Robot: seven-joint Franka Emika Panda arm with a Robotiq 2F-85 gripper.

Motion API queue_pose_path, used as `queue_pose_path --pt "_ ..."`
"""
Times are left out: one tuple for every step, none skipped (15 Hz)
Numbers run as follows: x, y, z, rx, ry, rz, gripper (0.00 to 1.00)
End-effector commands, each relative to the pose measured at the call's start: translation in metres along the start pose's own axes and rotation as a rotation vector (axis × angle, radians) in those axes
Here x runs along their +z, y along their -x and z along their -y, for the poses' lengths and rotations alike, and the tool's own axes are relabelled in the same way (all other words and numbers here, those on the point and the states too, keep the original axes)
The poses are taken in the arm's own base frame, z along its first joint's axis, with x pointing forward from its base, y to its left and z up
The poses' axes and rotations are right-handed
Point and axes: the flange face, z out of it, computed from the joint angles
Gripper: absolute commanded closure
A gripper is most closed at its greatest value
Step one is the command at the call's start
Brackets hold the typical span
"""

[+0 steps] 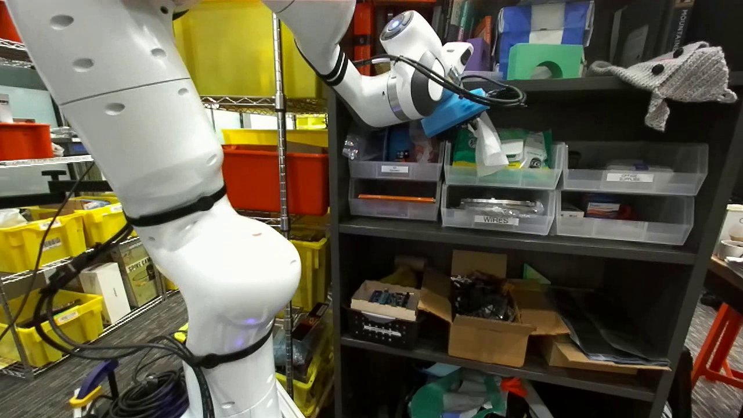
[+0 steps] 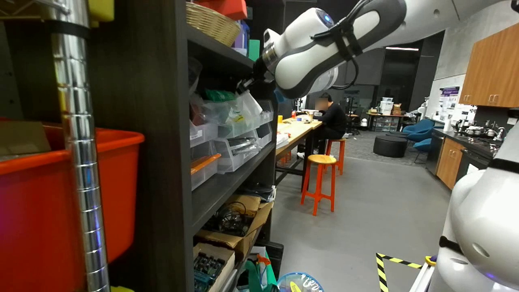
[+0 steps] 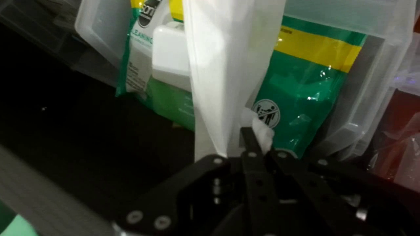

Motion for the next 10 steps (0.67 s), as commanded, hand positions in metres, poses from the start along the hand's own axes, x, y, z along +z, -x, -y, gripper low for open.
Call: queue_pose_path --pt "0.013 -0.005 0.006 0.017 -0.088 0.004 0.99" --pt "0.014 -0.004 0.006 0.030 -0.118 0.008 0.99" --pt "0.014 -0.004 0.004 0.043 -0.145 0.011 0.99" --pt "0.014 -0.002 0.000 0.049 -0.167 0.018 0.99" --pt "0.015 0.000 -0.006 0.053 -0.184 0.029 0.73" --pt "0.015 0.002 -0.013 0.056 -0.195 0.038 0.71" --pt "0.016 0.004 -0.020 0.060 -0.203 0.044 0.67" --pt "0.016 0.006 -0.027 0.064 -0.208 0.051 0.61" --pt "0.016 0.008 -0.033 0.066 -0.211 0.057 0.54" --pt "0.017 0.010 -0.040 0.070 -0.212 0.062 0.48"
